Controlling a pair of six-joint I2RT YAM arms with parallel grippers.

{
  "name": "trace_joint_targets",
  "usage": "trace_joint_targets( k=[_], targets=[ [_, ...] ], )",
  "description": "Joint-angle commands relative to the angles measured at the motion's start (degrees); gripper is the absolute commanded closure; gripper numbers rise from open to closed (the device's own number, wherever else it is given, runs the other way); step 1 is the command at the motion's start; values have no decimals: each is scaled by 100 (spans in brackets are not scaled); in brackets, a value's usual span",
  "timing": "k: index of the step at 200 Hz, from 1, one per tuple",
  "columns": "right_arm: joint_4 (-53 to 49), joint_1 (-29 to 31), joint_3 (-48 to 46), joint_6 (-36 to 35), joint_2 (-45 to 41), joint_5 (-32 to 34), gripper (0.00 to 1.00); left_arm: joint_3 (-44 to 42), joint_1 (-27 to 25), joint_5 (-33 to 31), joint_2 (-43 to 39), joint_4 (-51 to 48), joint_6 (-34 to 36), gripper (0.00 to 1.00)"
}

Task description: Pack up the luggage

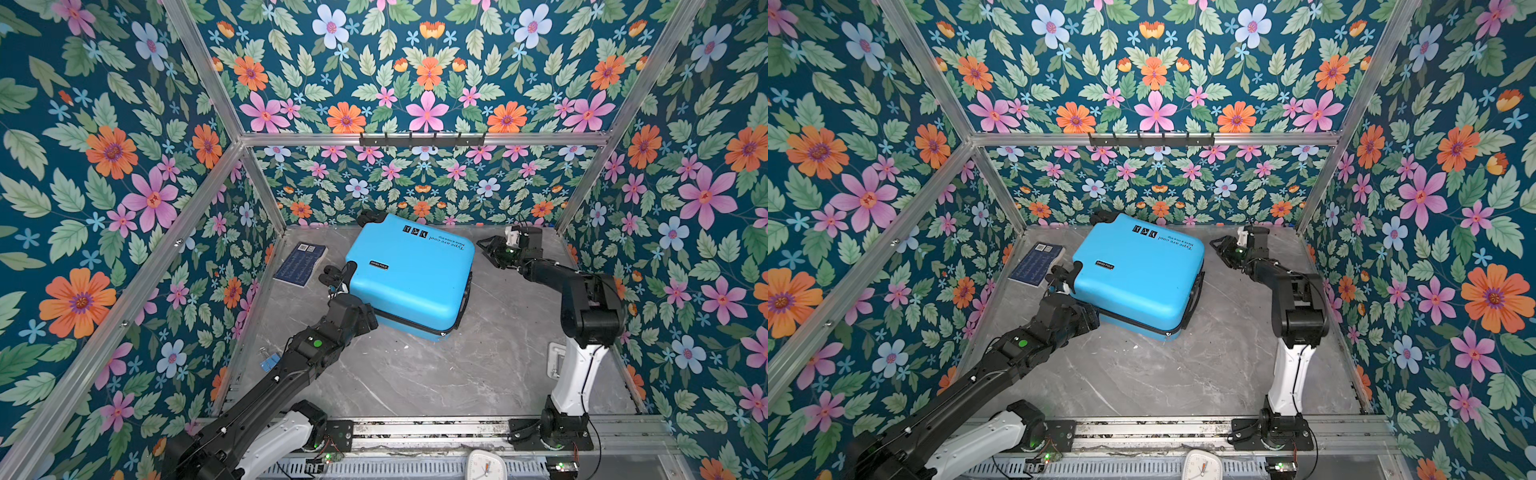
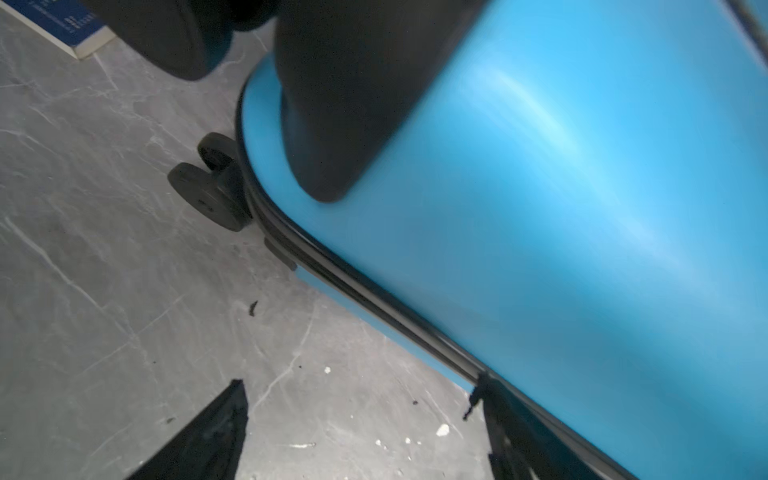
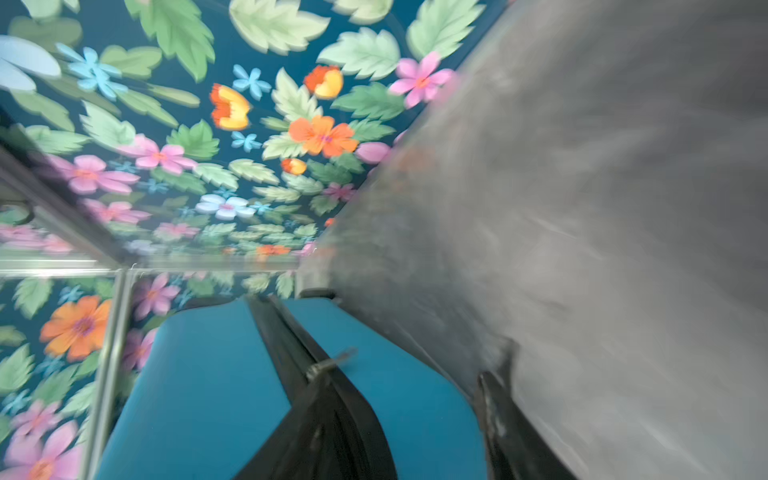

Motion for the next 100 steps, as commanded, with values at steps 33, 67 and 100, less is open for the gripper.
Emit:
trace_joint_targets(
  k=[33,67,100],
  targets=[
    [1957,305,1042,576,1333,-1898,49,30,1173,654,881,1544,291,11],
    [4447,352,487,1765,1508,-2279,50,539,1281,825,1764,1845,536,11],
    [5908,364,-534,2395,1122,-2478,51,1033,1369,1149,2596,2210,757,10]
  ],
)
